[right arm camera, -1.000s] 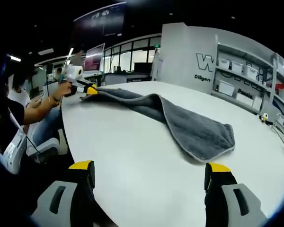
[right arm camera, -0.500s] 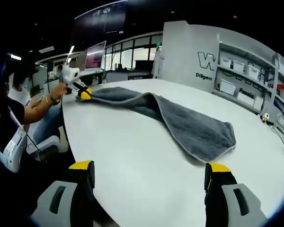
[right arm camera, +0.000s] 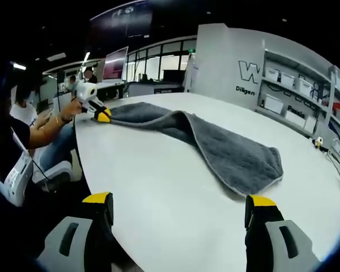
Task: Open the folded towel by lifting each exposed corner and separating the folded layers until the towel lies flat within the target outline without major curled edges
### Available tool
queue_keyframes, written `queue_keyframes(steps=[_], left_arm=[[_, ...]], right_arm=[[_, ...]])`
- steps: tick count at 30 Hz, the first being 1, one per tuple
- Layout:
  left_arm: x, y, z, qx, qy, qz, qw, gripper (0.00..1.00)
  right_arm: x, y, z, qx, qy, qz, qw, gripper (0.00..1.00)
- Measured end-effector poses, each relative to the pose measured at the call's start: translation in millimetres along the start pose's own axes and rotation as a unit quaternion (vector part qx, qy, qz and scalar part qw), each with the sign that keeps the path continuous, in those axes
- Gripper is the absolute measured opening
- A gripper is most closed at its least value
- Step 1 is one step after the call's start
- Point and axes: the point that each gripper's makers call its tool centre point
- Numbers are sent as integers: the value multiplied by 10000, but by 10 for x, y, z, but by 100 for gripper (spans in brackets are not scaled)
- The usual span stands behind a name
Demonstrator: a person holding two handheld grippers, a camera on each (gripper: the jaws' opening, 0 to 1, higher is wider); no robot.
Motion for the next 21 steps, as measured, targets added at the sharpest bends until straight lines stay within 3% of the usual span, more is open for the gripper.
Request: queue_keyframes(steps=[11,21], left_arm=[[-19,26,21,-53,20,15,10000,8],[-118,280,243,-580,298,38,9979,26]], right_arm=[[4,-32,12,71,3,55,10000,98],[28,-31,4,154,31,85,9998,98]])
Point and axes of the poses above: the point that each gripper's makers call its tool centre point, and the gripper's own axes: y roughly backward along the fingers, x roughly to its left, z roughly out of its top, and after that the axes turned 6 degrees about -y, right-handed
